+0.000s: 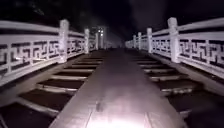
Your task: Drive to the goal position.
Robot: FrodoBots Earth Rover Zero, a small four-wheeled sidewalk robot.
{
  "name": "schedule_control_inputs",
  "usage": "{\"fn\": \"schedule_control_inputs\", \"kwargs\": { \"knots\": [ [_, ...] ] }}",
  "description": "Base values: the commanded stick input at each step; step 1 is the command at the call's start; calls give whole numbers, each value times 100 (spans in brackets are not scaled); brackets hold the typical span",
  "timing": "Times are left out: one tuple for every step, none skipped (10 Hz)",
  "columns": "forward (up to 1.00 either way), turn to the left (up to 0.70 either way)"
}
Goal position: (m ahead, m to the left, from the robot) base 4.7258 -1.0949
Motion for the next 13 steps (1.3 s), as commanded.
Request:
{"fn": "schedule_control_inputs", "kwargs": {
  "knots": [
    [70, 0],
    [70, 0],
    [70, 0],
    [70, 0],
    [70, 0],
    [70, 0],
    [70, 0],
    [70, 0],
    [70, 0],
    [70, 0],
    [70, 0],
    [70, 0],
    [70, 0]
  ]
}}
